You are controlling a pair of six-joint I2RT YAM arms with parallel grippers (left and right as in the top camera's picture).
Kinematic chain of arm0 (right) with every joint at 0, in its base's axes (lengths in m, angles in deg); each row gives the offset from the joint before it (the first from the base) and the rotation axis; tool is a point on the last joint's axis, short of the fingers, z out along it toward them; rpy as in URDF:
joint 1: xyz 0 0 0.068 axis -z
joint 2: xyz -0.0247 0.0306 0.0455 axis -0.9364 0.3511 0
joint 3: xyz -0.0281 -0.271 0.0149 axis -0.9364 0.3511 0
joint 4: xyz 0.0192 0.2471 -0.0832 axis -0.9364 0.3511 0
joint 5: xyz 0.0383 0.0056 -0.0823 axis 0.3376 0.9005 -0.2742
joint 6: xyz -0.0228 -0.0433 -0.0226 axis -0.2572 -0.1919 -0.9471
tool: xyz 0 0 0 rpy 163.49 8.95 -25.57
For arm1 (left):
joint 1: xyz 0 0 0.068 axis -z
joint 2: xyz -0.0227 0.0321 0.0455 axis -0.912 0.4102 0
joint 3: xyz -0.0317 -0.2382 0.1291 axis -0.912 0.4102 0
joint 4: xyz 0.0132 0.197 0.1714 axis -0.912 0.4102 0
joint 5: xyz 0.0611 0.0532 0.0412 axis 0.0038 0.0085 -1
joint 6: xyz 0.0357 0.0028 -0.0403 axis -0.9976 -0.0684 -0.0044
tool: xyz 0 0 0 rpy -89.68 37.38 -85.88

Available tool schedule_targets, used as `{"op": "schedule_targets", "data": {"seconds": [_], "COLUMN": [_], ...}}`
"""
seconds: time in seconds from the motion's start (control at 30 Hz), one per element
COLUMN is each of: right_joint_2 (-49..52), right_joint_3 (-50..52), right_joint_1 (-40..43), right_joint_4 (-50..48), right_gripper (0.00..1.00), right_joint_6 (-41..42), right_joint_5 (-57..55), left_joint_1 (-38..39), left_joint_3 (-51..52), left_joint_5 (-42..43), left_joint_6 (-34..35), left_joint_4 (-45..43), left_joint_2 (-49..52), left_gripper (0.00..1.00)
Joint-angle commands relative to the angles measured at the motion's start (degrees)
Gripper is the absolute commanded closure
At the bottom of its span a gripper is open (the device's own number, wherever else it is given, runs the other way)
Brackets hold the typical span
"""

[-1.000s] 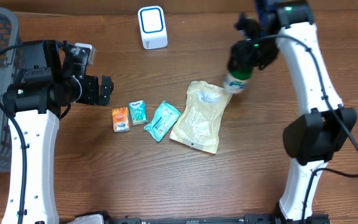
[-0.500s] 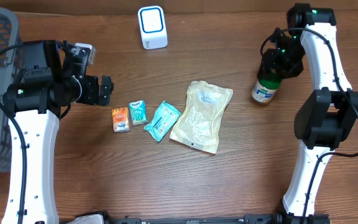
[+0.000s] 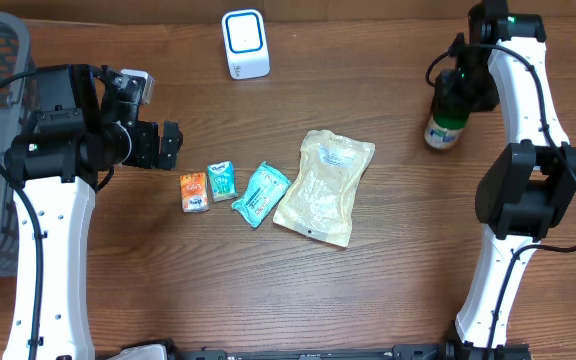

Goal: Scan the item barcode
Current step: 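Carry the jar right and set it down on the table, then release the jar and move the right gripper to the clear bag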

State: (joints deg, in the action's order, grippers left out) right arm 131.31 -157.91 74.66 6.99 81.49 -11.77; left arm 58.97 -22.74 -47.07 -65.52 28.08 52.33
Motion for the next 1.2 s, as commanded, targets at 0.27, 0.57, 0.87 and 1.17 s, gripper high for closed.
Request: {"op": "schedule_targets", "data": {"seconds": [0.27,0.57,0.87,1.17], "right_joint_2": [0.09,0.07,-0.24,-3.72], "right_joint_3": [0.13,9.60,8.39,-9.84], "right_joint_1": [-0.24,-0.26,-0.33,-0.92], "right_joint_4": [-2.27,-9.40,-5.49,7.30], "right_gripper": [0.67,0.64,0.00,0.00], "right_joint_6": [1.92,1.92,1.92,9.27], "right_joint_5": [-2.05,-4.22,-3.85,-1.66], "left_joint_1": [-0.02,-0.02,-0.02,-0.02], "left_joint_3": [-1.07,-1.07,-1.07,-1.07], "left_joint_5": [0.07,0.07,0.07,0.07], "left_joint_6": [0.00,0.00,0.00,0.00], "left_joint_4": [-0.07,-0.07,-0.07,-0.07], "left_joint_2": [-0.35,-0.35,-0.35,-0.35], "left_gripper": [0.00,0.01,0.01,0.00]}}
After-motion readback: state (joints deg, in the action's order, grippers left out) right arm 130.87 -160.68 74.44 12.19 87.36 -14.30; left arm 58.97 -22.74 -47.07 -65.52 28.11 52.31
